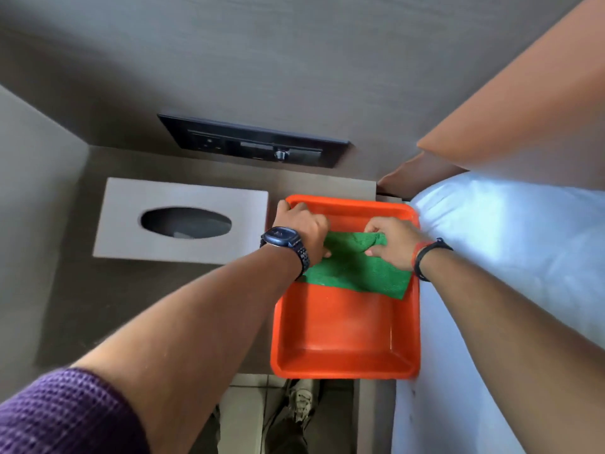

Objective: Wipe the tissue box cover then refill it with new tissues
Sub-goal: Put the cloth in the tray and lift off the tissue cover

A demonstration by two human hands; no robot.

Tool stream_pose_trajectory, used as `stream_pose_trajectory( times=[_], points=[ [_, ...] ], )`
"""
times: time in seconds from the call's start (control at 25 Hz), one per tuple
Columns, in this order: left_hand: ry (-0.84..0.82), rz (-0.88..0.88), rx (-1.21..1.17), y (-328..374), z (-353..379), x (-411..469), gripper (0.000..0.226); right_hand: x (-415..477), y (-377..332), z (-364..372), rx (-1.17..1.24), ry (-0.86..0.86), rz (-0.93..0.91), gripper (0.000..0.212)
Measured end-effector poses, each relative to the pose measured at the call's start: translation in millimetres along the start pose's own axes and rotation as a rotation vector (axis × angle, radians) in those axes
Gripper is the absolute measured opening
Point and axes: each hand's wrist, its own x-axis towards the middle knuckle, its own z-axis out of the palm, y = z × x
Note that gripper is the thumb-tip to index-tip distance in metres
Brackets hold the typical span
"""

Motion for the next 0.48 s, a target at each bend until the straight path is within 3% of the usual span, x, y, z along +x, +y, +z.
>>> stream_pose_trajectory(
  times=[0.12,0.24,0.32,0.4,0.48],
  points=[
    [0.209,0.043,0.121,10,14,1,0.028,0,3,21,-0.168,0.246,0.037,0.028],
    [0.455,0.264,0.218,7,30,2,0.028,-9,10,55,-0.345,0.573,-0.131,0.041],
    [0.389,0.42,0.27,1,37,6,0.017,-12,12,77,-0.376,0.473,-0.21,0.053],
    [0.211,0.399,0.276,-3,41,10,0.019,-13,12,92,-0.397,0.313,-0.179,0.063],
    [0.182,0.384,0.222,-8,44,12,0.023,-12,10,96,-0.383,0.297,-0.134,0.064]
  ],
)
